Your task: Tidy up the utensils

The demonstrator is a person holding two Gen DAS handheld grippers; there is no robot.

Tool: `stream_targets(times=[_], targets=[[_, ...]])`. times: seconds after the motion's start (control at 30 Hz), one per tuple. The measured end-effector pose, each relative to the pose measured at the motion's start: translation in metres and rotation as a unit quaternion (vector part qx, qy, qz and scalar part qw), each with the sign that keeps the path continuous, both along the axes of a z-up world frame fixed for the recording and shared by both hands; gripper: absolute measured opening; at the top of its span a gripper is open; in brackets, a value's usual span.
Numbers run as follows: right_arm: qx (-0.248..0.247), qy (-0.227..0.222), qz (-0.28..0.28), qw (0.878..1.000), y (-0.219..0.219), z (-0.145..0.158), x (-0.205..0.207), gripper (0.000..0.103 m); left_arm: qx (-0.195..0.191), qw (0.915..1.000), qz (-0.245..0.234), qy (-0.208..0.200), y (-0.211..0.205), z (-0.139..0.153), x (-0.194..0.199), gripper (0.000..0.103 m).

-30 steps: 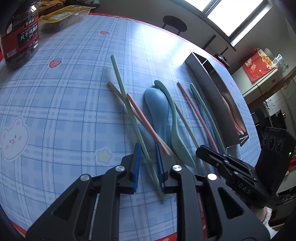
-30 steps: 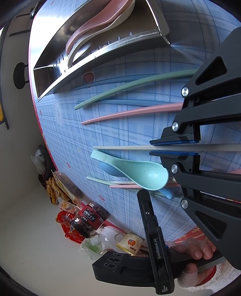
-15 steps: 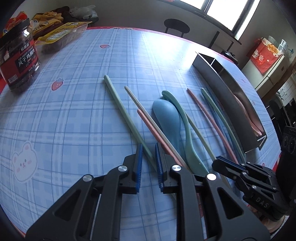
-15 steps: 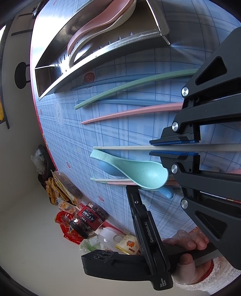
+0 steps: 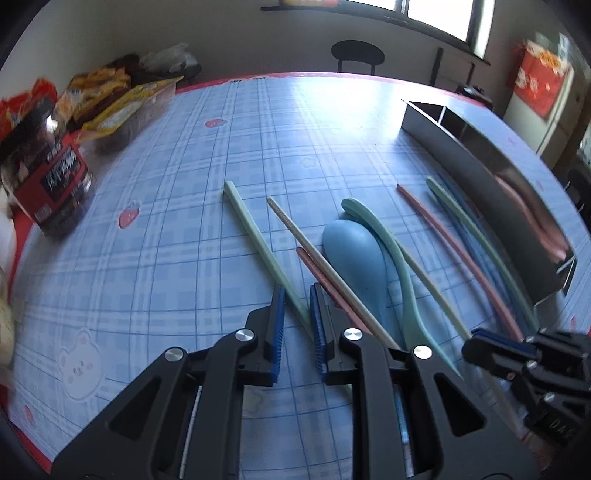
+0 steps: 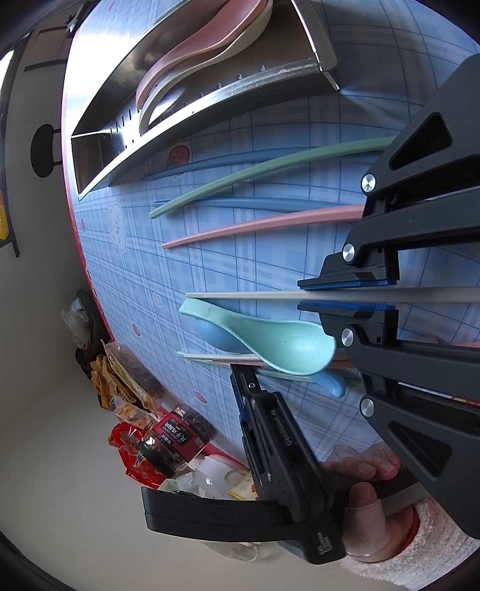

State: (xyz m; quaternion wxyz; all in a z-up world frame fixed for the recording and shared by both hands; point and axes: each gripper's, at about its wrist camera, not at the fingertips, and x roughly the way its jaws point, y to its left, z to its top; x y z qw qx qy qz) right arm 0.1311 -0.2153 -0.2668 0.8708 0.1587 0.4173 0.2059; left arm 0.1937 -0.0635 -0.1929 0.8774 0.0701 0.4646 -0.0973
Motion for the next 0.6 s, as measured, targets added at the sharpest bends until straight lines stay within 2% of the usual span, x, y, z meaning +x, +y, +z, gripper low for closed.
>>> stream_targets(times=[0.17, 0.37, 0.6], targets=[[-0.013, -0.003, -0.001, 1.000, 0.003, 0.001, -0.001, 0.007, 0.011, 0.9995, -0.029, -0.001, 0.006, 0.001, -0.010, 0.014], [-0.025, -0.006, -0.003, 1.000, 0.009, 0.002, 0.000, 0.007, 0.003, 0.9996, -0.027, 0.004, 0.036, 0.001, -0.027, 0.015], [-0.017, -0.004, -0.004, 1.000, 0.007, 0.001, 0.001, 0.006, 0.003, 0.9989, -0.029, -0.035, 0.041, -0.003, -0.043, 0.016]])
